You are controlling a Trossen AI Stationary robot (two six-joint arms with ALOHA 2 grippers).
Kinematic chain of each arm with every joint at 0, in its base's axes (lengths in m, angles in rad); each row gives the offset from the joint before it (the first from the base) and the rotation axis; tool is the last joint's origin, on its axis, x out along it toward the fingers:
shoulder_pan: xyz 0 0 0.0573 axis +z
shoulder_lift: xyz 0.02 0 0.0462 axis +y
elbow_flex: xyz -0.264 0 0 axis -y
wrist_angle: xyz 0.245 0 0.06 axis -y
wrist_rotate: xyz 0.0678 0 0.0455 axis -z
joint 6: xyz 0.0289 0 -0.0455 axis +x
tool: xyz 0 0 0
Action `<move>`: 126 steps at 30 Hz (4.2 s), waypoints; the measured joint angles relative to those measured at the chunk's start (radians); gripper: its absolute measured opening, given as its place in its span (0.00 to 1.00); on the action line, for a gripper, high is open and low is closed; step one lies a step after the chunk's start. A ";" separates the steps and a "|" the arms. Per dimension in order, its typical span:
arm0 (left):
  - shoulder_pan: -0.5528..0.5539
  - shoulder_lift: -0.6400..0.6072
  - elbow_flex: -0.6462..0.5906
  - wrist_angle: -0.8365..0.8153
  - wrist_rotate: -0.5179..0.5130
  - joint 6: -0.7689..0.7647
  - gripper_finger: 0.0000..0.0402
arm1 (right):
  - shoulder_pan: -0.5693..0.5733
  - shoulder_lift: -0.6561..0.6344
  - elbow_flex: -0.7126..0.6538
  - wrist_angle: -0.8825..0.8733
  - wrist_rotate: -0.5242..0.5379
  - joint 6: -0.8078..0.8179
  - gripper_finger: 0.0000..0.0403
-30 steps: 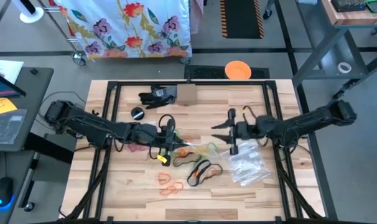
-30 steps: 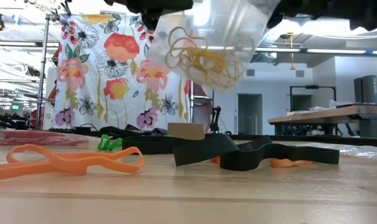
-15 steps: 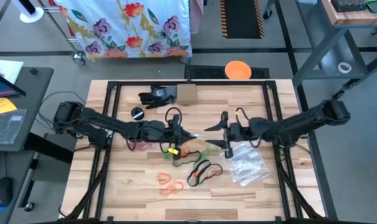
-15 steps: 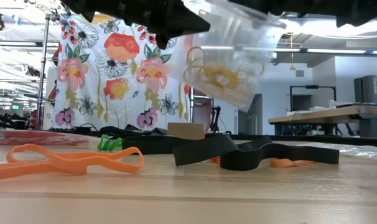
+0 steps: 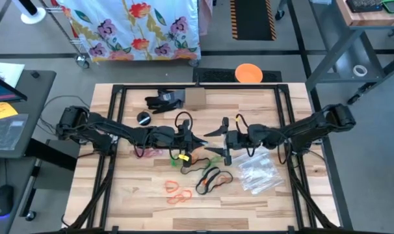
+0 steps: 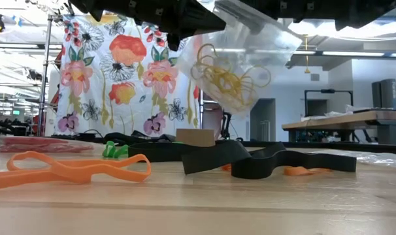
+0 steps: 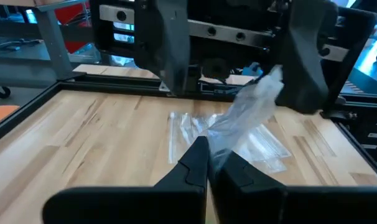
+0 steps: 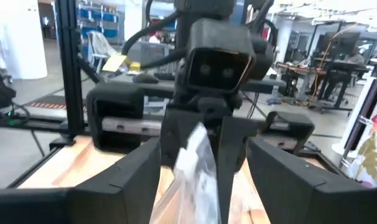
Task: Sort rubber bands
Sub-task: Close the transparent zip bag
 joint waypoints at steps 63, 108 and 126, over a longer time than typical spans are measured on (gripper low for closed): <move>0.000 -0.002 0.000 -0.035 -0.083 -0.016 0.00 | 0.147 -0.062 0.093 -0.300 0.353 -0.147 0.14; -0.013 -0.002 0.001 0.024 -0.129 -0.160 0.00 | 0.138 -0.068 0.092 -0.311 0.356 -0.126 0.50; -0.033 0.000 0.001 0.065 -0.132 -0.180 0.00 | 0.137 -0.068 0.092 -0.305 0.356 -0.128 0.30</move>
